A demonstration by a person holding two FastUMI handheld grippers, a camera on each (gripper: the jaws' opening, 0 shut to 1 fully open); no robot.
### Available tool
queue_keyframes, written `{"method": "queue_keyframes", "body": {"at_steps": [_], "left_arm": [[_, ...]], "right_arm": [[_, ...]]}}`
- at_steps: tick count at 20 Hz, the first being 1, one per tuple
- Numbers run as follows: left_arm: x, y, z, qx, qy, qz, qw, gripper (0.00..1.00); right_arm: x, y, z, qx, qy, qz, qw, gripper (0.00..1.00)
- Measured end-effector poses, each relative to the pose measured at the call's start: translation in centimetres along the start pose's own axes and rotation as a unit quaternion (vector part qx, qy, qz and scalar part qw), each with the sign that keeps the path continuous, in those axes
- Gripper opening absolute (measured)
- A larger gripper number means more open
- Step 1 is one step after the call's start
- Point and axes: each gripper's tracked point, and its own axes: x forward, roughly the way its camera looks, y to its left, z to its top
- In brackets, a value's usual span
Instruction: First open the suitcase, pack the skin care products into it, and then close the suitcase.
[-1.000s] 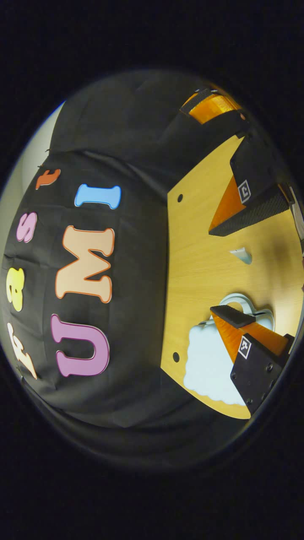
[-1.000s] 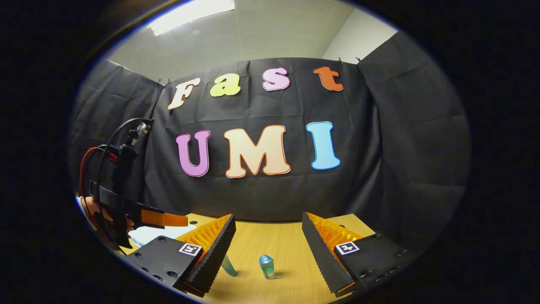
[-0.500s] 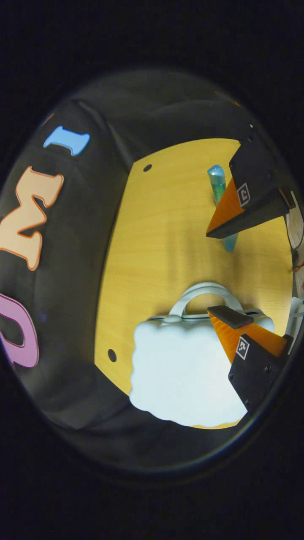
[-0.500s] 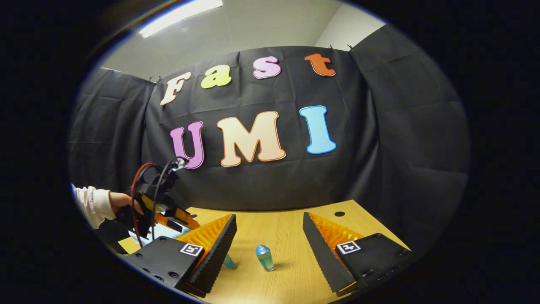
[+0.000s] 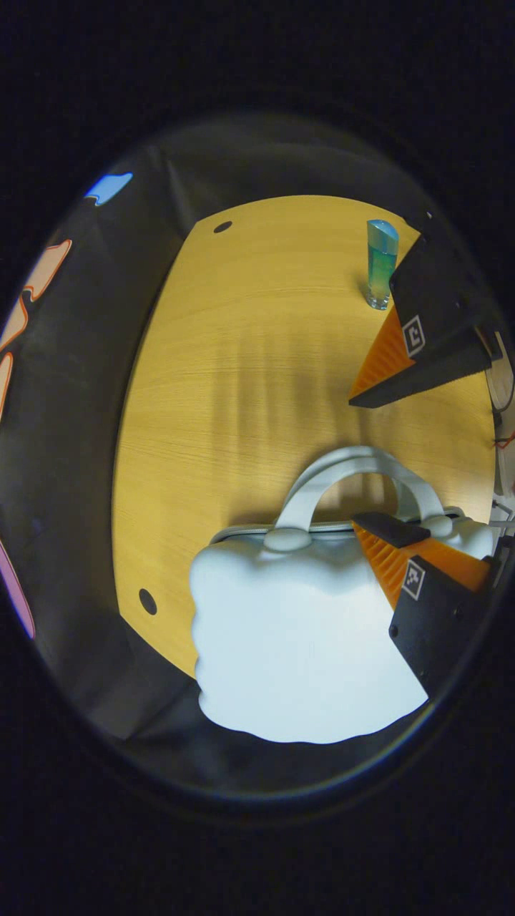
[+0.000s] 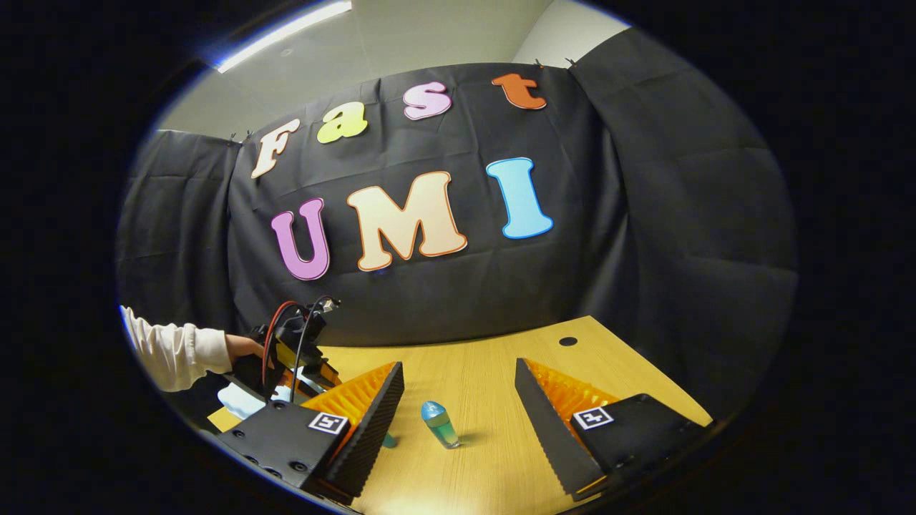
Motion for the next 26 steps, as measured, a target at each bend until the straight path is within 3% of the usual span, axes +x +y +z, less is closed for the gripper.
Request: {"method": "queue_keyframes", "body": {"at_steps": [1, 6, 7, 9, 11, 14, 18, 21, 26], "left_arm": [[0.6, 0.3, -0.1, 0.000, 0.007, 0.008, 1.000, 0.77], [2.6, 1.3, -0.5, -0.008, 0.042, 0.030, 0.999, 0.54], [3.0, 1.3, -0.6, -0.012, 0.047, 0.030, 0.998, 0.43], [3.6, 1.2, -0.8, -0.013, 0.056, 0.037, 0.998, 0.52], [4.4, 1.0, -0.8, -0.005, 0.064, 0.041, 0.997, 0.43], [5.3, 0.6, -1.1, 0.001, 0.082, 0.042, 0.996, 0.42], [5.7, 0.4, -1.1, 0.010, 0.097, 0.040, 0.994, 0.30], [5.4, 0.5, -1.2, 0.007, 0.099, 0.033, 0.995, 0.10], [3.6, 0.2, -0.8, 0.002, 0.095, 0.006, 0.995, 0.02]], "right_arm": [[0.1, -0.2, -0.1, -0.001, 0.001, -0.002, 1.000, 0.98], [0.1, -1.6, -0.7, -0.002, 0.011, -0.015, 1.000, 0.98], [0.2, -1.8, -0.7, -0.002, 0.014, -0.017, 1.000, 0.98], [0.3, -2.1, -0.8, -0.001, 0.016, -0.019, 1.000, 0.98], [0.4, -2.3, -0.8, -0.004, 0.018, -0.021, 1.000, 0.98], [0.5, -2.7, -1.0, -0.011, 0.023, -0.025, 0.999, 0.98], [0.6, -3.3, -1.3, -0.013, 0.027, -0.033, 0.999, 0.98], [0.8, -3.4, -1.3, -0.005, 0.027, -0.033, 0.999, 0.98], [1.6, -3.0, -1.3, -0.007, 0.025, -0.027, 0.999, 0.98]]}}
